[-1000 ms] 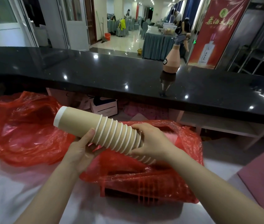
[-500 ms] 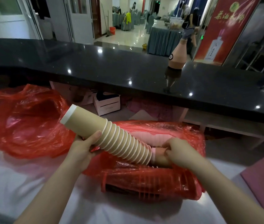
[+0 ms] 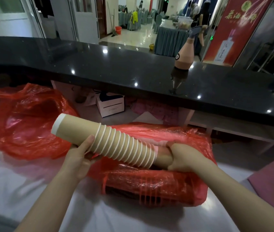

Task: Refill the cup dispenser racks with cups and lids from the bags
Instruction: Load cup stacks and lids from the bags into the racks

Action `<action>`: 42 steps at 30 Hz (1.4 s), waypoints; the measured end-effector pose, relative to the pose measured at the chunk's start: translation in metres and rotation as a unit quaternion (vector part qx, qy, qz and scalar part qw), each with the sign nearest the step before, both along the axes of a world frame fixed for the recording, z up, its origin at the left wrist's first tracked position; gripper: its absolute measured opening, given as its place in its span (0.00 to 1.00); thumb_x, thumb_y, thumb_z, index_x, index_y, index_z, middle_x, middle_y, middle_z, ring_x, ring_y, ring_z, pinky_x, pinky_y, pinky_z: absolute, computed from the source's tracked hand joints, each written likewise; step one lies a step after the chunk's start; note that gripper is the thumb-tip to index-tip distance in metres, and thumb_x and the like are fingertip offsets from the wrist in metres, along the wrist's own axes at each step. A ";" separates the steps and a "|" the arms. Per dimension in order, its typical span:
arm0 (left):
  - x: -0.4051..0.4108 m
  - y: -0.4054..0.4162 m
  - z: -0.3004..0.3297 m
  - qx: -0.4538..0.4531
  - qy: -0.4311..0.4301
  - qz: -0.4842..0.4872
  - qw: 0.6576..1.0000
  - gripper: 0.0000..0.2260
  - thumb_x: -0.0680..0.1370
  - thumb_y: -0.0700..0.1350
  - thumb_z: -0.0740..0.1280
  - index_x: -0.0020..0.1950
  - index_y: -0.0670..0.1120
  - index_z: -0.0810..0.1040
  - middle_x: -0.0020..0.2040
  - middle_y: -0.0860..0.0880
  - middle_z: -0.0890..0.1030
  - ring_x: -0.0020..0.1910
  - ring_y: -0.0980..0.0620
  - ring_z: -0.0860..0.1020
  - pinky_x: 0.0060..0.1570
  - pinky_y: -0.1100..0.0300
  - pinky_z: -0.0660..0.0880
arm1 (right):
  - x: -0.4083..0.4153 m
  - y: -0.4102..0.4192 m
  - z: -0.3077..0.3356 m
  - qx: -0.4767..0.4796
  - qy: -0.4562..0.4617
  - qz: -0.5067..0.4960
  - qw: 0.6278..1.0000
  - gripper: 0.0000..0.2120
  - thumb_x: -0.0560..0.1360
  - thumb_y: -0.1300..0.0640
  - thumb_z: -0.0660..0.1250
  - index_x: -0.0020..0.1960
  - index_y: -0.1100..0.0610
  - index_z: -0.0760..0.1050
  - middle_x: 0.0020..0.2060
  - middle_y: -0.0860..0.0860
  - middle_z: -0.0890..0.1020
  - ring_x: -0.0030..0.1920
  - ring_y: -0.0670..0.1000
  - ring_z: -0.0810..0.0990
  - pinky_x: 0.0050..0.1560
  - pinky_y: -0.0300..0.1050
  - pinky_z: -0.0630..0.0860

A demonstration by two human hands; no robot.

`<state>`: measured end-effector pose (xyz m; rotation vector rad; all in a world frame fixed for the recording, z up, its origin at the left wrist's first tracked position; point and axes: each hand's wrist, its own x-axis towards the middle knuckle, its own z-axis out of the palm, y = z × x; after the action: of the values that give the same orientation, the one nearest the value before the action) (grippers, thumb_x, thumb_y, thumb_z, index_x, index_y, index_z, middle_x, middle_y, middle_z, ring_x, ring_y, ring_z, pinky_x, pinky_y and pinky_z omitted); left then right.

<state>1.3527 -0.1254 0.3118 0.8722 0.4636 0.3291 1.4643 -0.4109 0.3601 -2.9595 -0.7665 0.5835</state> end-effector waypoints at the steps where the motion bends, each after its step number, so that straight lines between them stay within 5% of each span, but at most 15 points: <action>1: -0.001 0.001 -0.001 -0.026 0.005 0.003 1.000 0.21 0.69 0.45 0.69 0.62 0.51 0.74 0.50 0.49 0.84 0.49 0.48 0.81 0.37 0.48 0.81 | -0.001 -0.001 0.002 0.040 -0.003 0.005 0.999 0.35 0.62 0.46 0.74 0.67 0.45 0.67 0.52 0.46 0.80 0.48 0.49 0.79 0.45 0.42 0.75; 10: -0.008 0.026 0.016 -0.119 -0.027 0.003 0.993 0.14 0.80 0.50 0.61 0.62 0.47 0.75 0.57 0.44 0.80 0.57 0.44 0.77 0.44 0.44 0.80 | -0.014 0.024 0.024 0.305 -0.082 0.051 0.947 0.33 0.58 0.41 0.75 0.60 0.43 0.67 0.51 0.38 0.73 0.49 0.42 0.76 0.47 0.43 0.77; 13: -0.011 0.036 0.024 -0.114 -0.048 0.024 0.992 0.15 0.80 0.52 0.61 0.64 0.47 0.74 0.59 0.44 0.79 0.59 0.45 0.77 0.46 0.44 0.80 | -0.012 0.040 0.026 0.305 -0.161 0.046 0.937 0.33 0.58 0.41 0.77 0.58 0.46 0.67 0.53 0.42 0.73 0.52 0.47 0.75 0.51 0.45 0.75; 16: -0.016 0.041 0.027 -0.126 -0.060 0.046 0.989 0.18 0.80 0.54 0.60 0.66 0.46 0.73 0.60 0.43 0.80 0.60 0.45 0.77 0.47 0.45 0.80 | -0.009 0.052 0.025 0.304 -0.201 -0.041 0.930 0.43 0.59 0.35 0.75 0.68 0.48 0.63 0.65 0.48 0.67 0.62 0.52 0.69 0.61 0.49 0.72; 20: -0.024 0.045 0.025 -0.151 -0.063 0.068 0.984 0.19 0.79 0.57 0.61 0.62 0.46 0.76 0.53 0.44 0.83 0.56 0.44 0.79 0.43 0.47 0.81 | -0.015 0.073 0.026 0.439 -0.091 -0.113 0.887 0.46 0.61 0.37 0.75 0.72 0.45 0.58 0.67 0.48 0.68 0.65 0.50 0.70 0.61 0.46 0.69; 25: -0.030 0.047 0.029 -0.146 -0.053 0.080 0.985 0.18 0.79 0.55 0.61 0.62 0.46 0.76 0.55 0.42 0.83 0.55 0.43 0.79 0.44 0.45 0.81 | -0.027 0.088 0.033 0.503 0.114 -0.039 0.856 0.47 0.69 0.48 0.74 0.77 0.44 0.48 0.69 0.42 0.67 0.67 0.43 0.69 0.66 0.43 0.68; 28: -0.035 0.048 0.028 -0.153 -0.058 0.089 0.983 0.17 0.79 0.55 0.62 0.61 0.46 0.77 0.53 0.43 0.83 0.53 0.43 0.81 0.42 0.45 0.81 | -0.024 0.083 0.040 0.537 0.107 -0.005 0.837 0.36 0.73 0.55 0.71 0.76 0.49 0.58 0.63 0.41 0.75 0.62 0.40 0.75 0.62 0.40 0.73; 31: -0.041 0.046 0.022 -0.177 -0.056 0.086 0.979 0.18 0.79 0.55 0.62 0.62 0.45 0.77 0.56 0.41 0.82 0.54 0.41 0.81 0.44 0.44 0.81 | -0.018 0.063 0.046 0.562 -0.034 -0.017 0.826 0.16 0.73 0.60 0.69 0.58 0.46 0.77 0.45 0.40 0.83 0.47 0.39 0.81 0.49 0.34 0.77; 33: -0.043 0.044 0.017 -0.190 -0.054 0.088 0.976 0.19 0.79 0.55 0.62 0.64 0.45 0.76 0.57 0.41 0.82 0.56 0.41 0.80 0.46 0.44 0.80 | -0.014 0.045 0.043 0.458 -0.135 0.002 0.879 0.12 0.71 0.60 0.69 0.49 0.45 0.80 0.39 0.40 0.82 0.42 0.40 0.80 0.44 0.32 0.74; 36: -0.043 0.041 0.013 -0.195 -0.053 0.090 0.975 0.19 0.79 0.55 0.62 0.64 0.44 0.75 0.56 0.41 0.82 0.55 0.42 0.80 0.47 0.43 0.80 | -0.006 0.029 0.022 0.094 -0.164 0.075 0.979 0.12 0.72 0.52 0.69 0.55 0.47 0.79 0.49 0.45 0.81 0.52 0.50 0.79 0.48 0.43 0.75; 38: -0.041 0.038 0.013 -0.202 -0.049 0.089 0.974 0.20 0.78 0.55 0.63 0.64 0.44 0.75 0.56 0.41 0.82 0.56 0.41 0.79 0.47 0.42 0.79 | -0.006 0.029 0.005 -0.047 -0.155 0.091 0.983 0.15 0.71 0.46 0.67 0.56 0.50 0.78 0.53 0.50 0.81 0.56 0.54 0.77 0.50 0.45 0.75; 42: -0.037 0.031 0.015 -0.207 -0.044 0.081 0.974 0.22 0.78 0.56 0.63 0.66 0.44 0.74 0.59 0.41 0.80 0.58 0.41 0.78 0.46 0.43 0.79 | -0.013 0.045 -0.017 -0.114 -0.168 0.128 0.971 0.14 0.69 0.49 0.63 0.50 0.54 0.79 0.50 0.54 0.82 0.55 0.57 0.76 0.50 0.47 0.71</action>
<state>1.3162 -0.0939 0.3270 0.4122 0.5005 0.4012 1.4517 -0.3664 0.3436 -3.2418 -1.1994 0.1844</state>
